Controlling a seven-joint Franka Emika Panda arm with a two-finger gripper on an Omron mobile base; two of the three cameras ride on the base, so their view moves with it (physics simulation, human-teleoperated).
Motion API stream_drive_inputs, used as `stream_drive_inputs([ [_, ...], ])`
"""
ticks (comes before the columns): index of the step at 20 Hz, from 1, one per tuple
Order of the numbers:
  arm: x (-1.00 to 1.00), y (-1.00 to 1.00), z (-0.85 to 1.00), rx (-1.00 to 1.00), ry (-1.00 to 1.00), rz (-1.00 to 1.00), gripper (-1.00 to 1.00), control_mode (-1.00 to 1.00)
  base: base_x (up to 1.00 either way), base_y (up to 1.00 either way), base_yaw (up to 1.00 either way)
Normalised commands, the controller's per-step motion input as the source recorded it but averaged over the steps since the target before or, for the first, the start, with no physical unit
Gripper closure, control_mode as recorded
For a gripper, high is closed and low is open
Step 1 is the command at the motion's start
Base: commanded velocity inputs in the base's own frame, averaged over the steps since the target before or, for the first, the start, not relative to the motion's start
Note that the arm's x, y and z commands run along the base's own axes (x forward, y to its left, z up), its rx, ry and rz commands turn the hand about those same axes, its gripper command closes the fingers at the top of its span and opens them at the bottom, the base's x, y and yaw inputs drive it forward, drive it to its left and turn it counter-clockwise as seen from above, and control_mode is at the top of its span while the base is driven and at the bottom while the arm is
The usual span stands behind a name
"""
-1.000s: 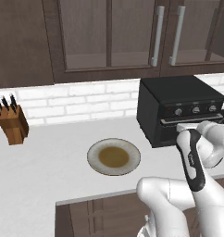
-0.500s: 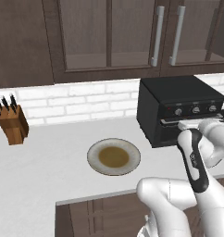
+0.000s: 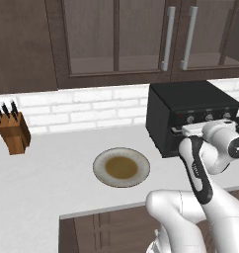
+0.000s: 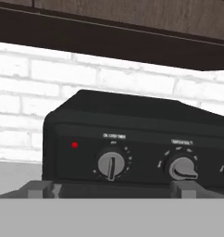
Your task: Pick up the kebab skewer and baguette bread, and place them inside the toaster oven. Close the toaster oven door and start by setting the timer.
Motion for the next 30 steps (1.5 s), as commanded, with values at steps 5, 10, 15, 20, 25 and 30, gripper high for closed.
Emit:
stream_drive_inputs([
  [5,0.0,0.0,0.0,-0.05,-0.05,0.0,-1.0,-1.0,0.0,0.0,0.0],
  [10,0.0,-0.02,0.0,0.0,-0.06,0.0,-1.0,-1.0,0.0,0.0,0.0],
  [15,0.04,0.0,0.0,0.01,-0.02,0.0,-1.0,-1.0,0.0,0.0,0.0],
  [20,0.16,-0.03,0.0,0.01,0.0,0.0,-1.0,-1.0,0.0,0.0,0.0],
  [25,0.12,-0.02,0.0,0.0,0.0,0.0,-1.0,-1.0,0.0,0.0,0.0],
  [30,0.01,-0.13,-0.03,0.0,-0.01,0.0,-1.0,-1.0,0.0,0.0,0.0],
])
